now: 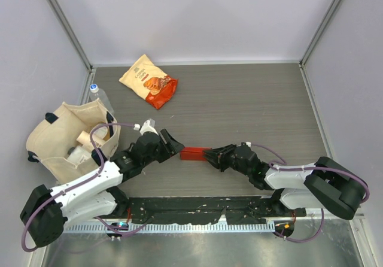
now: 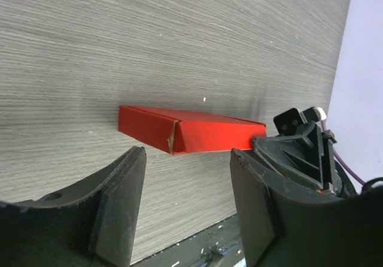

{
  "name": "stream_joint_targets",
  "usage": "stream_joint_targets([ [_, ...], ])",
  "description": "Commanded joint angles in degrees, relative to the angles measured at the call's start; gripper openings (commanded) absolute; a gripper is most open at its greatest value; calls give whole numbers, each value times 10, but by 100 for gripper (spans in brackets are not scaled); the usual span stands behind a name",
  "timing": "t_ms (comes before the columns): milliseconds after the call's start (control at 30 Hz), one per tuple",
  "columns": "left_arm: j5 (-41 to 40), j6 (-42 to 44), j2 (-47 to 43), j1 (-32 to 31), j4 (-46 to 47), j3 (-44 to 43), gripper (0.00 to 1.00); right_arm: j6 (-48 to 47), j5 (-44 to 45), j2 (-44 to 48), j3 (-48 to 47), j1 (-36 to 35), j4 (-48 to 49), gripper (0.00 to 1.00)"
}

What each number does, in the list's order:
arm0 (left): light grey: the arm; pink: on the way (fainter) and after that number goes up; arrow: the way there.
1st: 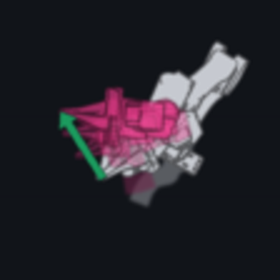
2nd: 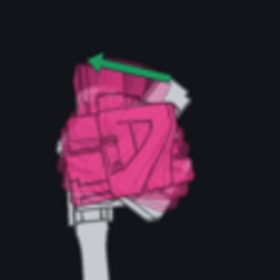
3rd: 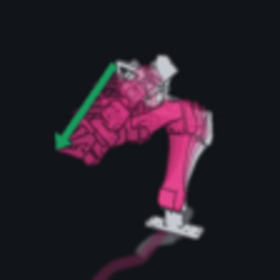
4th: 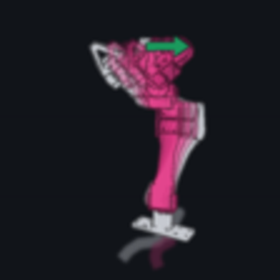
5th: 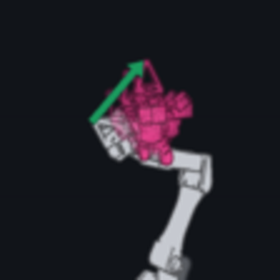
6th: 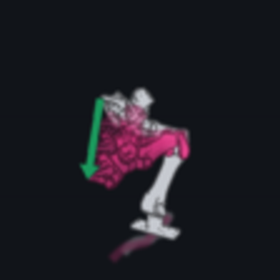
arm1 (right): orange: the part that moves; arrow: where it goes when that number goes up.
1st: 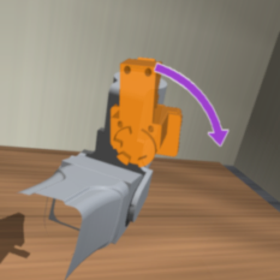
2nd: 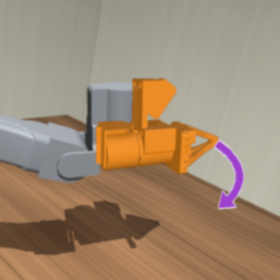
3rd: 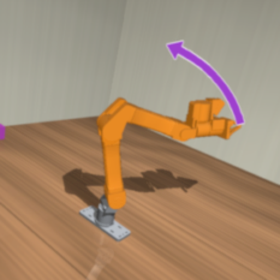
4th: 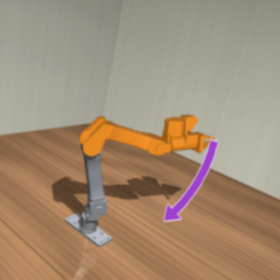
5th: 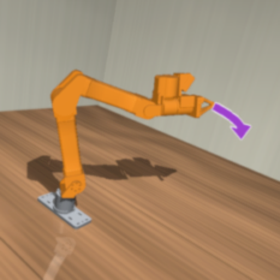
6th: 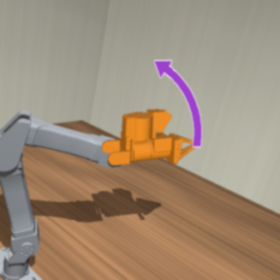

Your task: Fold the paper box

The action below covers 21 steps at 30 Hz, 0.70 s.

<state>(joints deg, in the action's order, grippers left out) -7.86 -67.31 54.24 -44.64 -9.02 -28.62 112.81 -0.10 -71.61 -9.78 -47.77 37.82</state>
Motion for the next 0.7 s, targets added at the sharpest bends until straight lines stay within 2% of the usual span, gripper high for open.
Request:
stream_joint_targets([
  [0, -9, -12, 21, 9, 70, 17, 61, -18, 34, -12, 13, 2, -75, 27],
  [133, -5, -4, 56, 14, 88, 21, 57, -22, 35, -12, 13, 2, -80, 26],
  [267, -9, 4, 72, 16, 122, 37, 48, -25, 36, -11, 14, 1, -80, 25],
  [667, 0, 12, 32, 16, 162, 119, 26, -68, 51, -10, 28, 2, -88, 21],
])
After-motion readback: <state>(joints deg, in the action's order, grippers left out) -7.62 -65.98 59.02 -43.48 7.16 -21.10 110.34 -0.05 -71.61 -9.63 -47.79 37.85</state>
